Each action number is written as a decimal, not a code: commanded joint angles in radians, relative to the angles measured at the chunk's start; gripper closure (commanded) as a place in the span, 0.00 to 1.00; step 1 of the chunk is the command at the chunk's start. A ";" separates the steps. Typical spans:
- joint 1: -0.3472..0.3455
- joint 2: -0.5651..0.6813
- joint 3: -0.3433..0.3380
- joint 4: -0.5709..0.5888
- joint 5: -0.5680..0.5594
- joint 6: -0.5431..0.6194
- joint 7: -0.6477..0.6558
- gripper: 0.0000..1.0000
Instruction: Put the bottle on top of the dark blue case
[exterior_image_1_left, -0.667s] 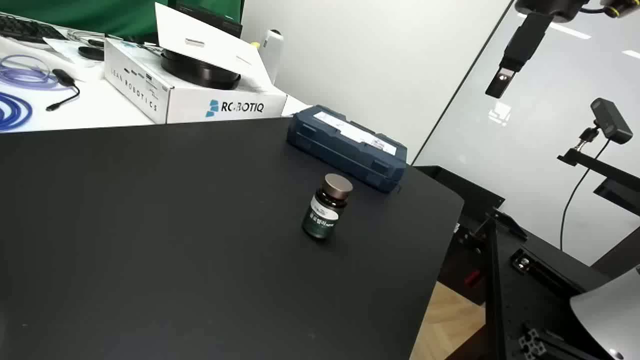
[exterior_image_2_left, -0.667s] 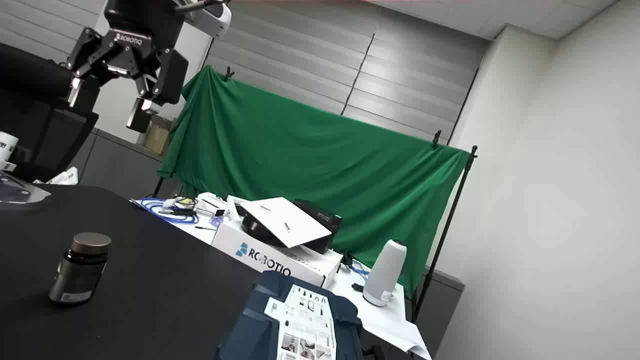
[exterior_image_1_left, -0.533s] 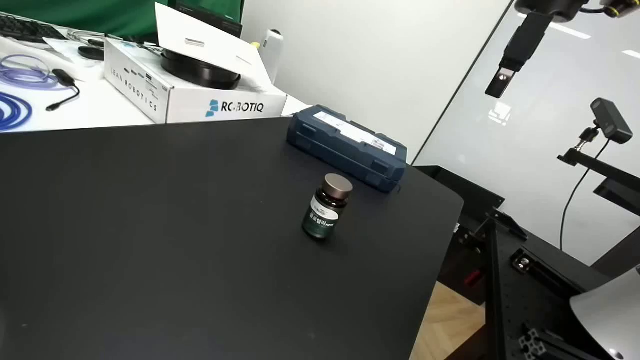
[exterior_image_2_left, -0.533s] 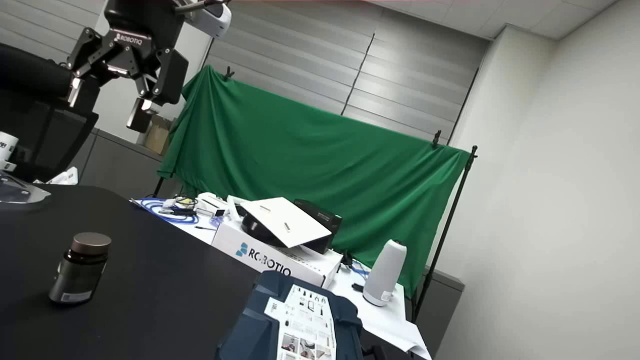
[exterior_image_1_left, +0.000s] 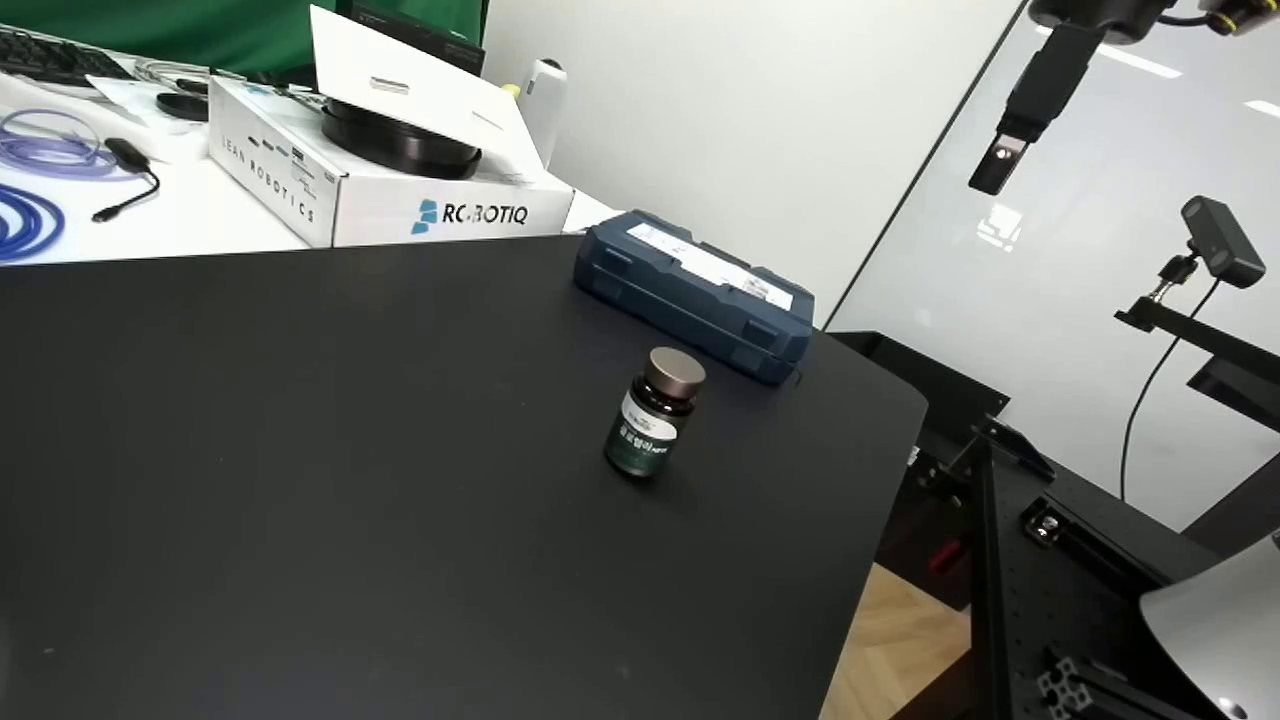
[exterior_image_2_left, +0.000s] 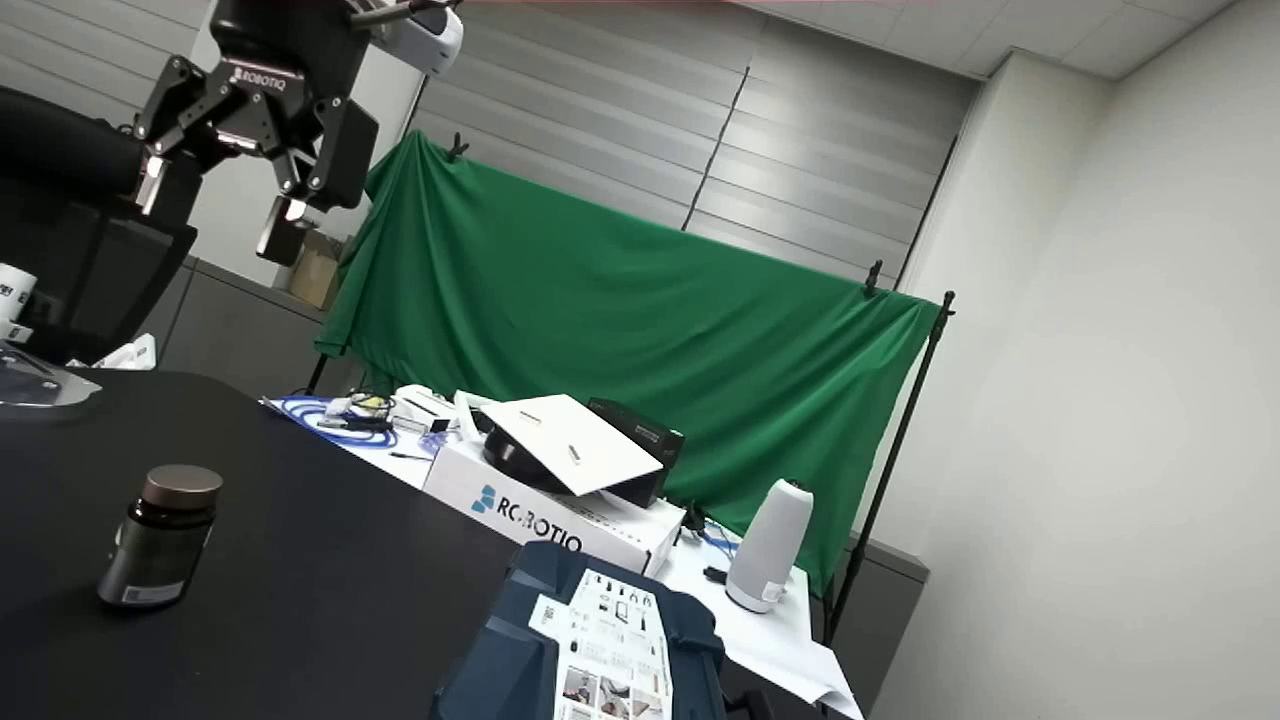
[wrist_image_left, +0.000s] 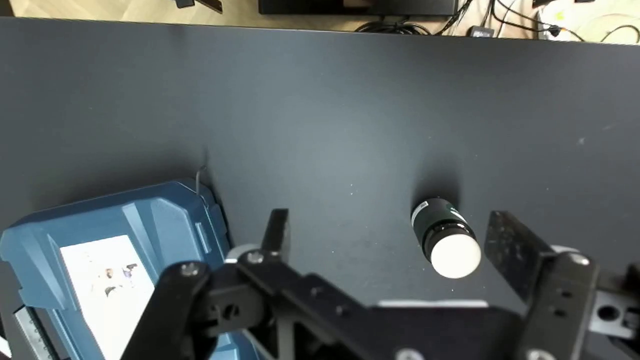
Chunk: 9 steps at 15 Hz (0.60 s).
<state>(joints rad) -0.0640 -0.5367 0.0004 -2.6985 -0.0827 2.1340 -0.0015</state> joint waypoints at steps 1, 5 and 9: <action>0.004 0.063 0.001 0.044 -0.034 0.096 -0.003 0.00; 0.014 0.216 0.010 0.134 -0.056 0.255 -0.017 0.00; 0.034 0.387 0.037 0.229 -0.060 0.341 -0.009 0.00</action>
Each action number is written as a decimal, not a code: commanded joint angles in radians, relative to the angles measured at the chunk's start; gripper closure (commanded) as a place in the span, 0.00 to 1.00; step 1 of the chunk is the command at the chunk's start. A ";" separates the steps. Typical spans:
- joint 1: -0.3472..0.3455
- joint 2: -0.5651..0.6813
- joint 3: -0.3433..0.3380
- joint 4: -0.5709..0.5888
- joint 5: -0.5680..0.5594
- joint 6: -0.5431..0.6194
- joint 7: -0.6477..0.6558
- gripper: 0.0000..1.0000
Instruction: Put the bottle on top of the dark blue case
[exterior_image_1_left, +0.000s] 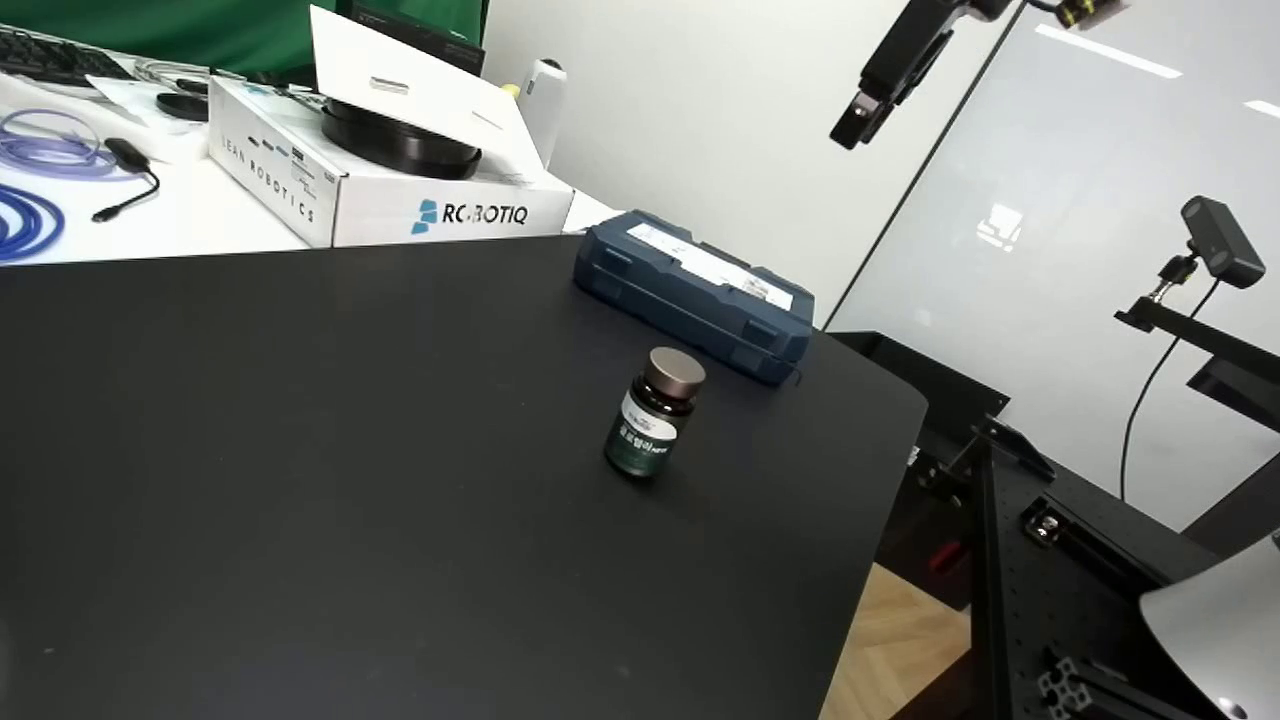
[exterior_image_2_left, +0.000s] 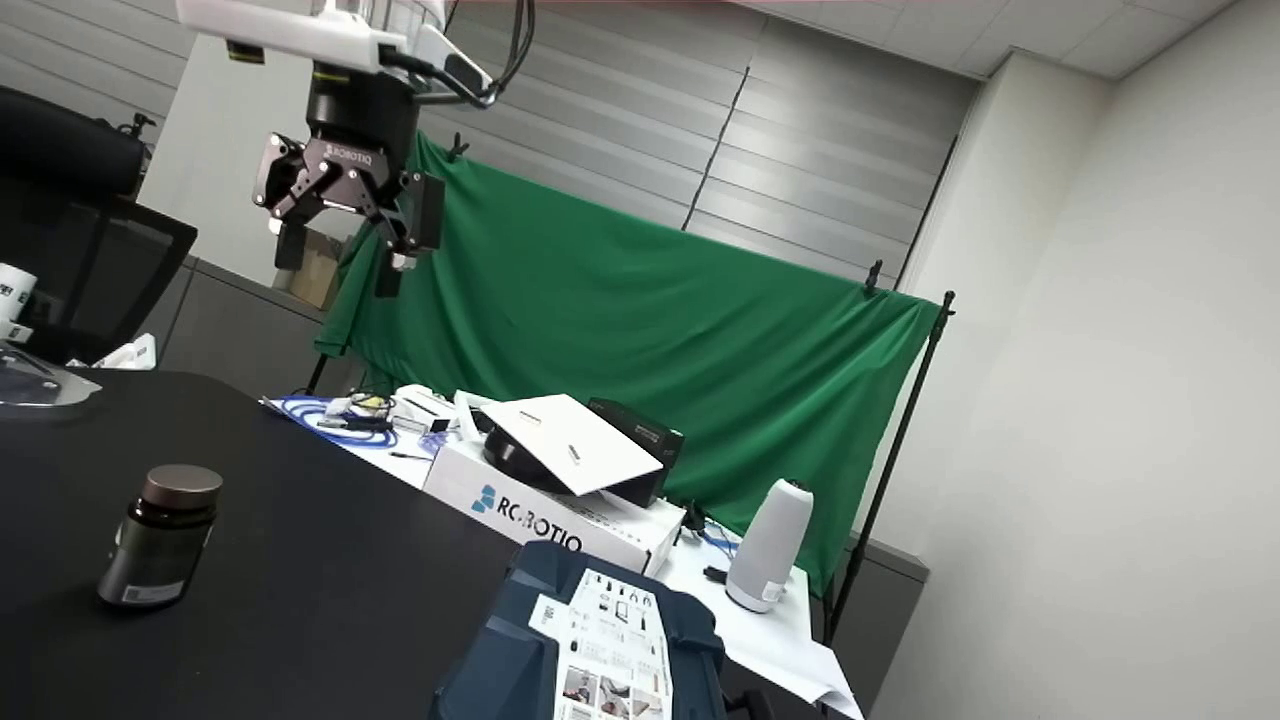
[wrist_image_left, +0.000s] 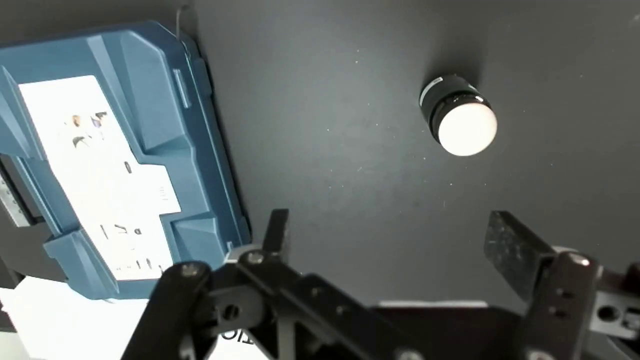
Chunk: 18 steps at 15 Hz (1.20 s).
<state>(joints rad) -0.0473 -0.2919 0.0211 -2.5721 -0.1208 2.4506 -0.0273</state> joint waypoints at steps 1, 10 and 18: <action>0.030 0.185 0.023 0.127 -0.015 0.031 0.015 0.00; 0.102 0.465 0.038 0.221 -0.107 0.117 0.034 0.00; 0.109 0.583 0.054 0.254 -0.042 0.137 -0.043 0.00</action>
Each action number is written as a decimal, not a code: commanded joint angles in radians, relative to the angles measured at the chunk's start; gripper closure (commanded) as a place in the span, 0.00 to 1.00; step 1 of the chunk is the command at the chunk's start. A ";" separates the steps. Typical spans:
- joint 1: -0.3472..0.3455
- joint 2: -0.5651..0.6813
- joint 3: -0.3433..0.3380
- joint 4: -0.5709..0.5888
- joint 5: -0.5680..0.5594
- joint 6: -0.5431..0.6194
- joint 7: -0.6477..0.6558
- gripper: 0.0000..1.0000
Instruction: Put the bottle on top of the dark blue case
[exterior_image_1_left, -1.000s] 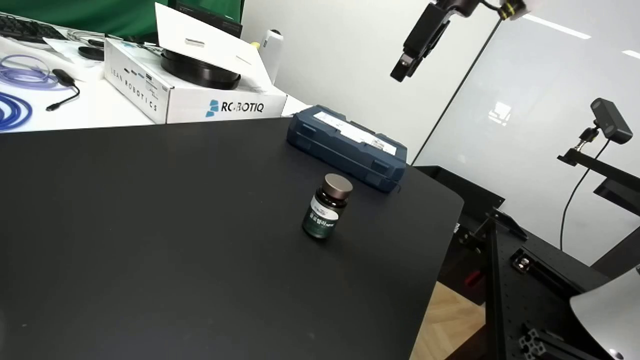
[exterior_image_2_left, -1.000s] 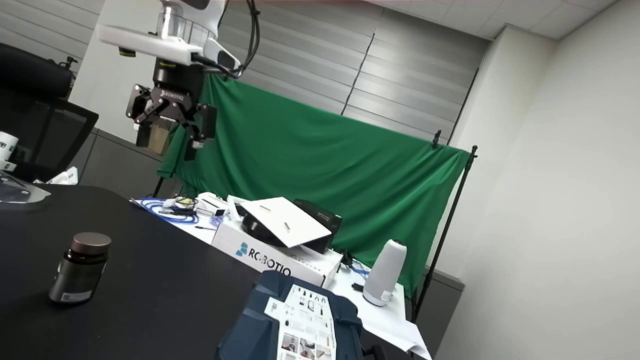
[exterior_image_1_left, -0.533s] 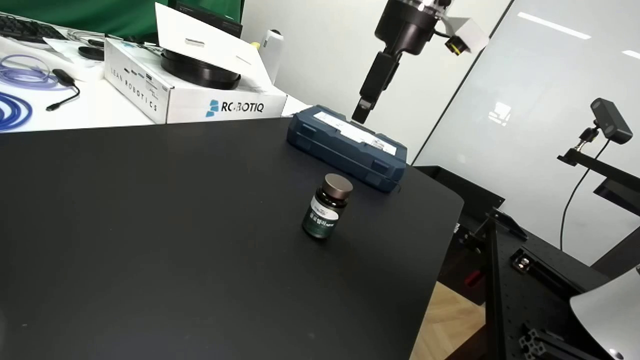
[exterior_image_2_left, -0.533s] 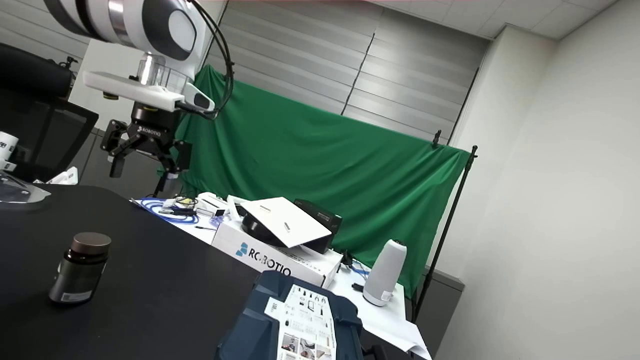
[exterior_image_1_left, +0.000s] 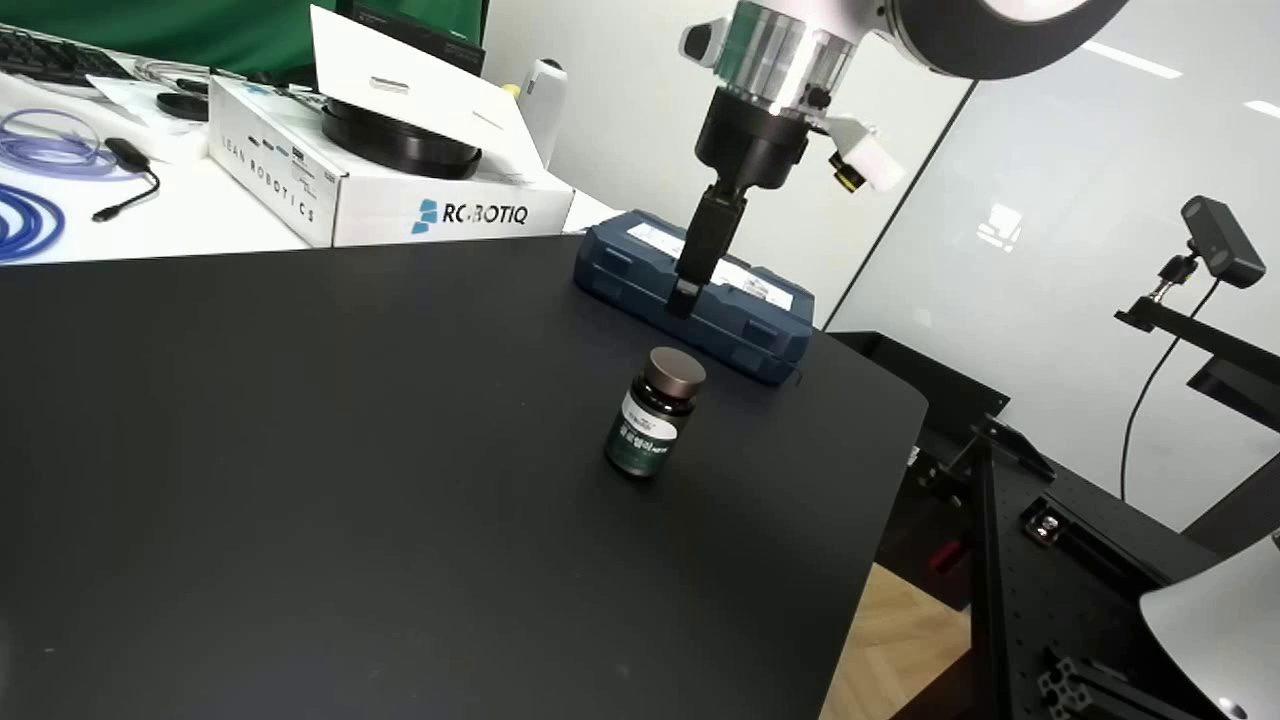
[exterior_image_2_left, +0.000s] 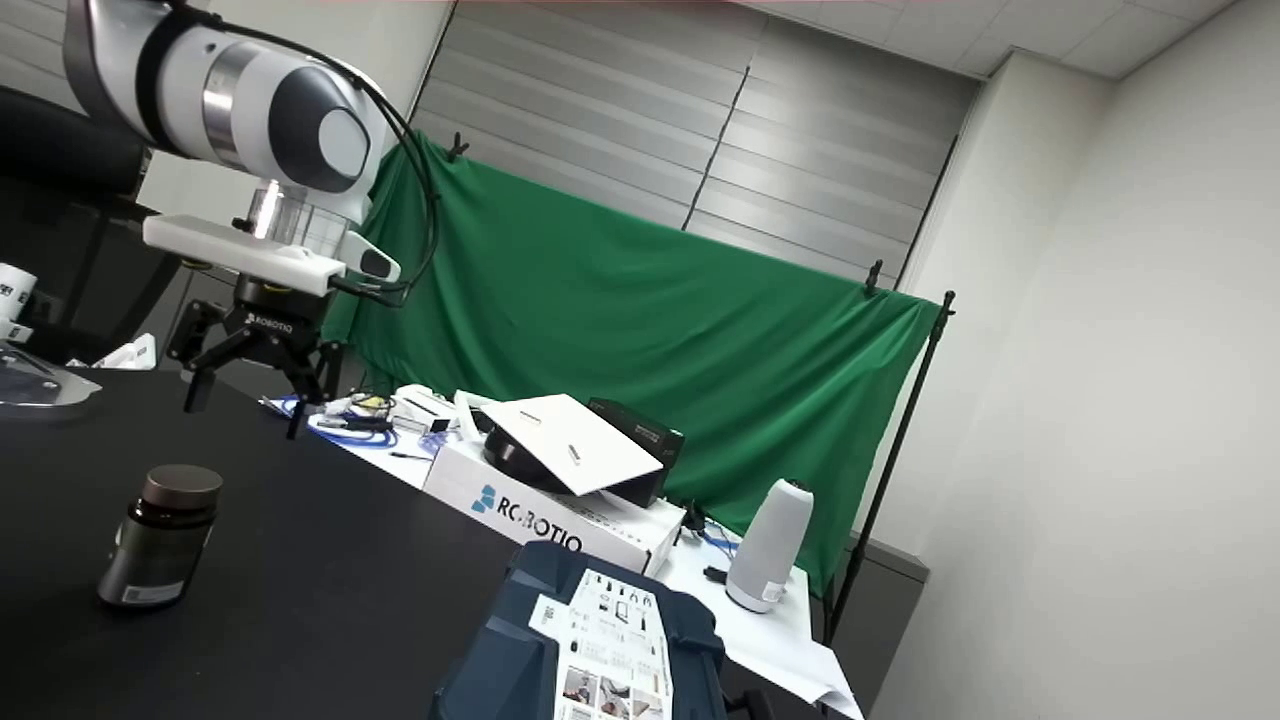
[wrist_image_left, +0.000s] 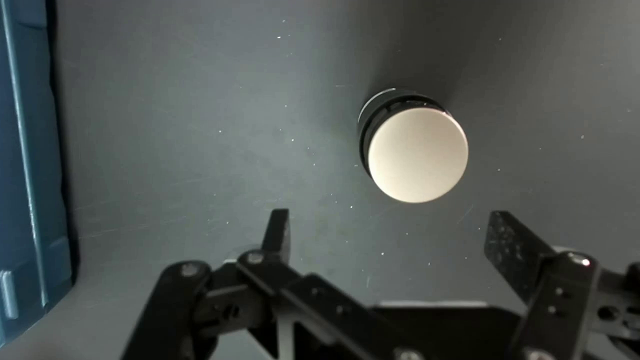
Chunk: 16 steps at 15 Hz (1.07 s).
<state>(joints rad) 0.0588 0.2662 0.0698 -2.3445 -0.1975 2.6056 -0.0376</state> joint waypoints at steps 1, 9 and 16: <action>0.003 0.029 0.007 0.025 0.038 -0.020 -0.041 0.00; 0.007 0.025 0.003 0.004 0.043 -0.014 -0.056 0.00; 0.007 0.075 -0.002 -0.024 0.040 0.087 -0.058 0.00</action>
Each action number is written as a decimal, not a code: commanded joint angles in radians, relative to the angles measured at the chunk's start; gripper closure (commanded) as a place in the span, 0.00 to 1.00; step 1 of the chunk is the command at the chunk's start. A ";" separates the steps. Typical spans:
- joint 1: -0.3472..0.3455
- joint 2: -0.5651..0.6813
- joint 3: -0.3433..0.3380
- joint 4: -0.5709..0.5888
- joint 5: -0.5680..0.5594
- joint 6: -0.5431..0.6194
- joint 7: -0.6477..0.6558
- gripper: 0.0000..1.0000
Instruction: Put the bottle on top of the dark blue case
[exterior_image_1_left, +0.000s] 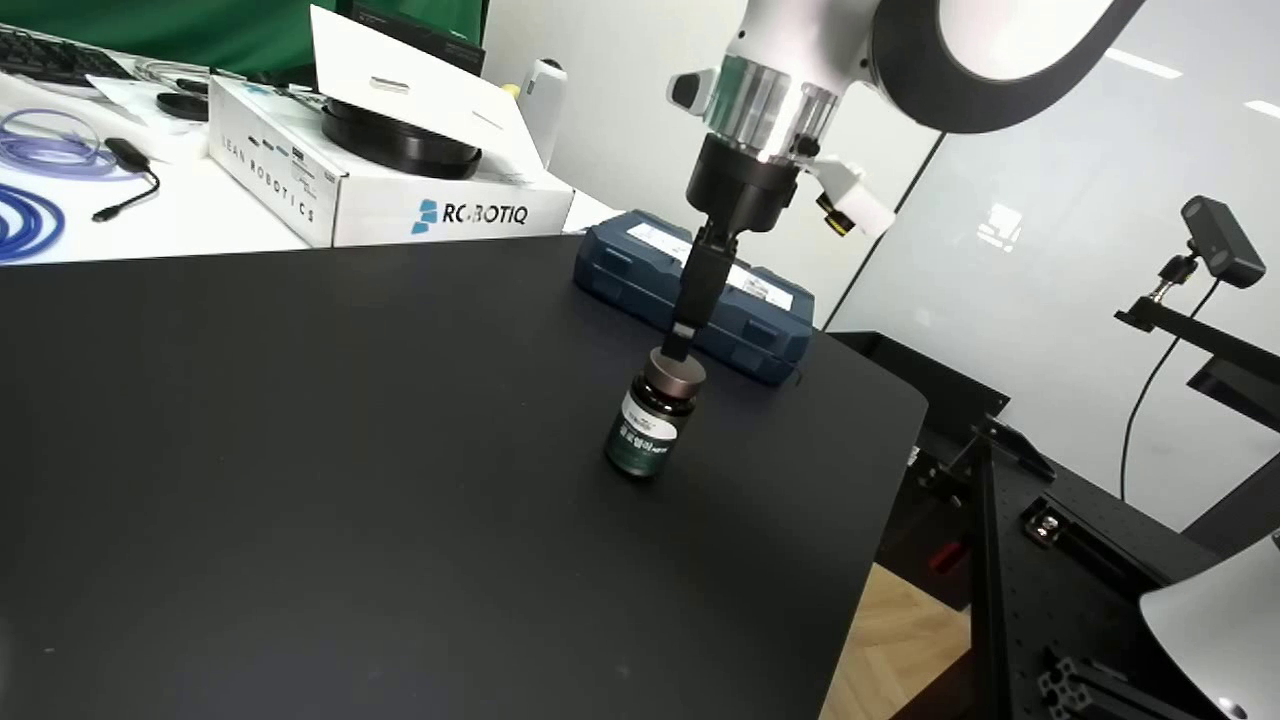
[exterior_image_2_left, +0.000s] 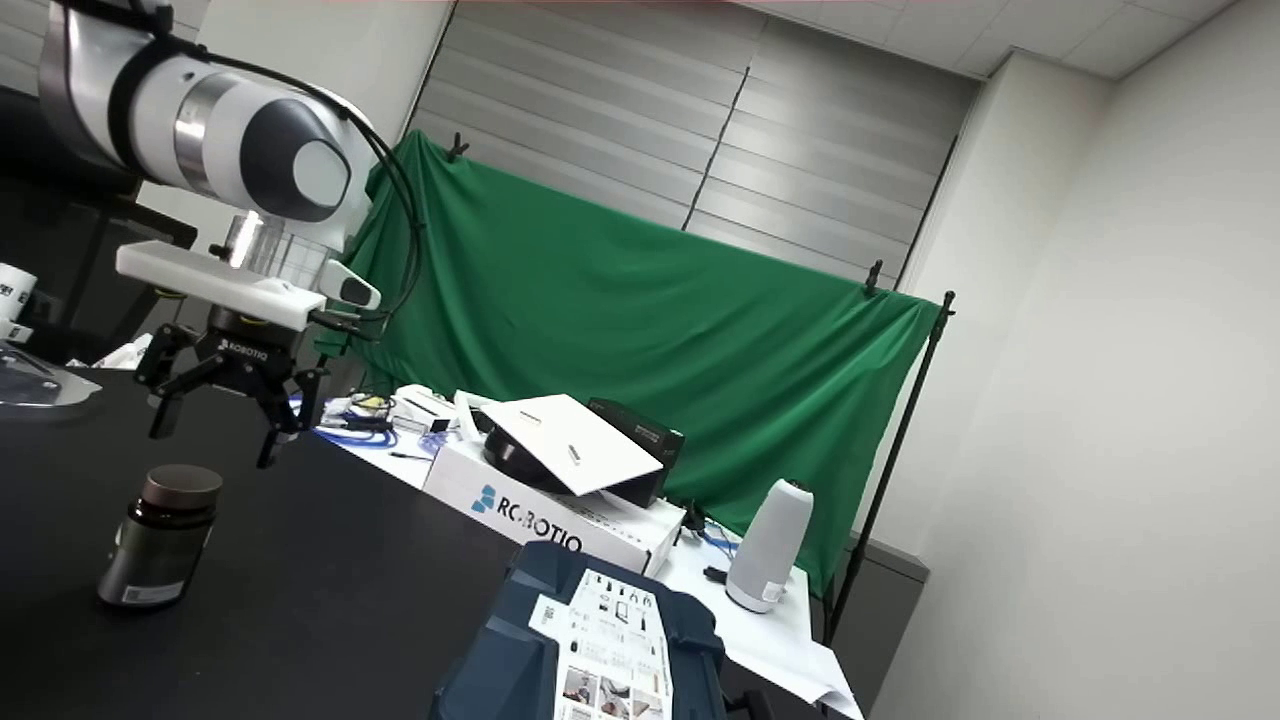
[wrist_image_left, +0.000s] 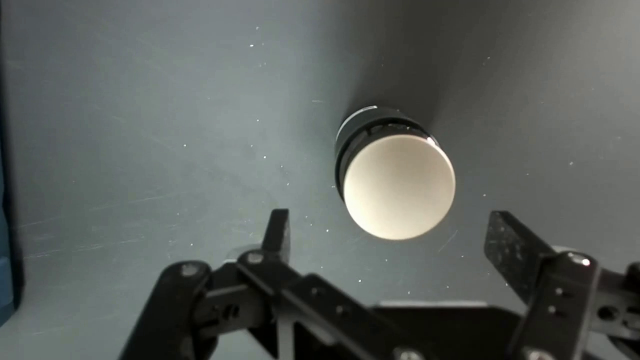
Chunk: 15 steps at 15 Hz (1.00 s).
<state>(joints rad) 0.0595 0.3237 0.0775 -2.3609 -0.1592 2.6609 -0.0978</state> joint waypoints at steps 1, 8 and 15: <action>0.005 0.024 -0.008 -0.009 0.005 0.039 0.000 0.00; -0.006 0.069 0.005 -0.006 0.028 0.065 -0.022 0.25; -0.010 0.066 0.002 -0.008 0.059 0.070 -0.028 0.64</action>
<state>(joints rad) 0.0574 0.3940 0.0780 -2.3715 -0.1167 2.7313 -0.1232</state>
